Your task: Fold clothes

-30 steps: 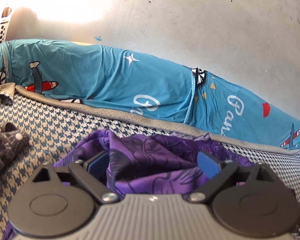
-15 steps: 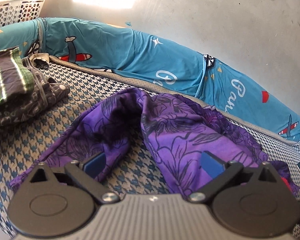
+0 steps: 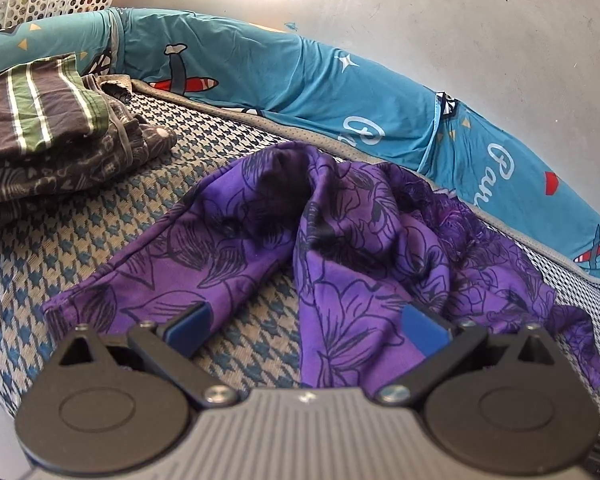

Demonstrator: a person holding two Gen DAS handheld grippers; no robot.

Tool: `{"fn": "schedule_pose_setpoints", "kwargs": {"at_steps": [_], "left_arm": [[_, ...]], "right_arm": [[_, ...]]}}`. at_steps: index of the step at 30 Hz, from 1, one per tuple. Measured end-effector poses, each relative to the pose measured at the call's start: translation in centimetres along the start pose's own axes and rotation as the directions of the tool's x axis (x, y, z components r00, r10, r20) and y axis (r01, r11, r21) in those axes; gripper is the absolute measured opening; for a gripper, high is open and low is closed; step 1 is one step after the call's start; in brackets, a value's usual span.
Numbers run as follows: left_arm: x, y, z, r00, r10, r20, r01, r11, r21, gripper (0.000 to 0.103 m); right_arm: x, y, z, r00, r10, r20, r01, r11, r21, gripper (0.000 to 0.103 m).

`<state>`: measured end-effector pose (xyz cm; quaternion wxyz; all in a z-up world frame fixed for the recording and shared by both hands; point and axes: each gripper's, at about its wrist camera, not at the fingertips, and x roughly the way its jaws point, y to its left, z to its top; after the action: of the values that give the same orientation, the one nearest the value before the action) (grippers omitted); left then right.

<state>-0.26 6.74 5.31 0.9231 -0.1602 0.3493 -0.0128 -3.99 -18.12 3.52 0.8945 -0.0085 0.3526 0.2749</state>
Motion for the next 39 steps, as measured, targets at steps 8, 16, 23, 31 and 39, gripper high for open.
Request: {"fn": "schedule_pose_setpoints", "kwargs": {"at_steps": [8, 16, 23, 31, 39], "left_arm": [[-0.5, 0.1, -0.1, 1.000, -0.013, 0.013, 0.013, 1.000, -0.022, 0.102], [-1.3, 0.7, 0.1, 0.999, -0.028, 0.035, 0.029, 0.999, -0.031, 0.102], [-1.9, 1.4, 0.3, 0.998, -0.035, 0.050, 0.038, 0.998, -0.058, 0.102], [-2.3, 1.5, 0.4, 0.998, -0.030, 0.059, 0.033, 0.998, -0.054, 0.102], [-2.8, 2.0, 0.8, 0.997, -0.022, 0.080, 0.028, 0.997, -0.069, 0.102]], "right_arm": [[-1.3, 2.2, -2.2, 0.996, 0.093, -0.007, -0.093, 0.996, 0.008, 0.031], [0.6, 4.5, -3.3, 0.981, 0.188, -0.056, -0.184, 0.981, 0.062, 0.053], [2.0, 3.5, -2.9, 0.996, 0.084, -0.001, -0.082, 0.978, 0.194, 0.074], [4.7, 2.7, -1.7, 0.994, 0.106, 0.009, -0.103, 0.935, 0.338, 0.076], [6.3, 4.1, -1.8, 0.999, 0.046, -0.025, -0.038, 0.963, 0.268, 0.010]]}}
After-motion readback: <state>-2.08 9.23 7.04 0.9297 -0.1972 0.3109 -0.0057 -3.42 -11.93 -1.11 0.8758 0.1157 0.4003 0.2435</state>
